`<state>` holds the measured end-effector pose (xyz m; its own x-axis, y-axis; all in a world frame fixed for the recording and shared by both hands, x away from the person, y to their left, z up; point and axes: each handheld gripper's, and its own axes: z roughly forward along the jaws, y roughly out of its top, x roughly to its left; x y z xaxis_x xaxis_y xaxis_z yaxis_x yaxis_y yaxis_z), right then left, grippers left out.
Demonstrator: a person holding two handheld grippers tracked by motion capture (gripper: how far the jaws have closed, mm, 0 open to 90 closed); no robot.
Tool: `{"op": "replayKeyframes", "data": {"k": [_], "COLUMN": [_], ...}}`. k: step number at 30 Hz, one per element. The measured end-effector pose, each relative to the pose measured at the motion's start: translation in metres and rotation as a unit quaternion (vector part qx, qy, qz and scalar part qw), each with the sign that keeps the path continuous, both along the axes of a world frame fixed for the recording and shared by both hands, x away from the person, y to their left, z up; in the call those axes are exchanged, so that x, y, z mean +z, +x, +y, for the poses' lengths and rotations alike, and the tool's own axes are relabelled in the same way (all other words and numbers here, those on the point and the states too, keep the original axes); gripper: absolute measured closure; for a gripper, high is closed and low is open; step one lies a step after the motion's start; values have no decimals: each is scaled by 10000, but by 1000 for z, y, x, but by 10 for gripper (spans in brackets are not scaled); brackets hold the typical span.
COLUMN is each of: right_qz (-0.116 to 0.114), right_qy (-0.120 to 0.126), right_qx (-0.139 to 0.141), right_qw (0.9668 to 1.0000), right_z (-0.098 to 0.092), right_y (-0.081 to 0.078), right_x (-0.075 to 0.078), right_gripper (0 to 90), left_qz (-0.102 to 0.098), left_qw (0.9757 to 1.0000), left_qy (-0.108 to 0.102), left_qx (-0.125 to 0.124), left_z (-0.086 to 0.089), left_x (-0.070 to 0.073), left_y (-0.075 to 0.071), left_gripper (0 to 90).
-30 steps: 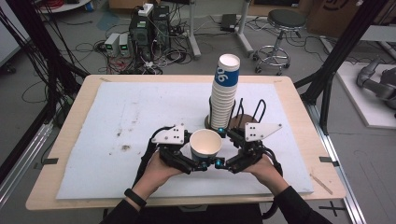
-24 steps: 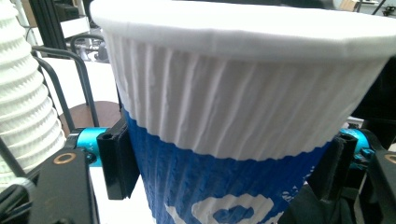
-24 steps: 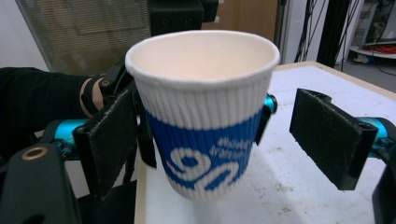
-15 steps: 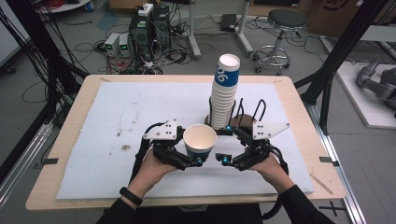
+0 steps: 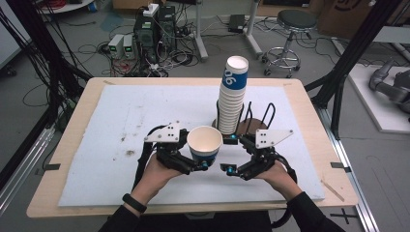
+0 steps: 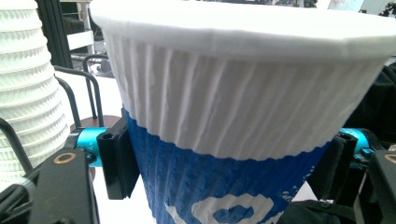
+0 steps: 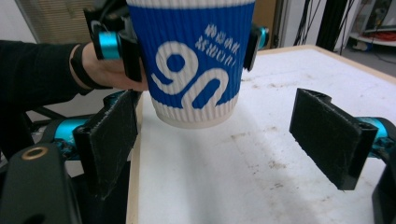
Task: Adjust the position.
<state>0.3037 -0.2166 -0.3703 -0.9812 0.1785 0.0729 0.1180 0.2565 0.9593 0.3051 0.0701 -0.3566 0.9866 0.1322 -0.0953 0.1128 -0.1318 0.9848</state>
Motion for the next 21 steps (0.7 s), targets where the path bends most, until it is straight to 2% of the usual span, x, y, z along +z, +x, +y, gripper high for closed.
{"op": "replayKeyframes", "data": {"k": [11,21], "right_qz": [63,253], "right_qy": [-101,11], "right_qx": [130,215], "right_qw": [9998,9994], "right_z": [16,29], "right_y": [-4,-5], "right_x": [-10,-16], "right_gripper": [159,163], "left_qz": [51,73], "left_qw": [10000,9999], "left_qy": [-35,-58], "left_qx": [-65,-142], "left_z": [-6,-13], "left_x": [-1,-3], "left_y": [-2,-5], "left_gripper": [254,253]}}
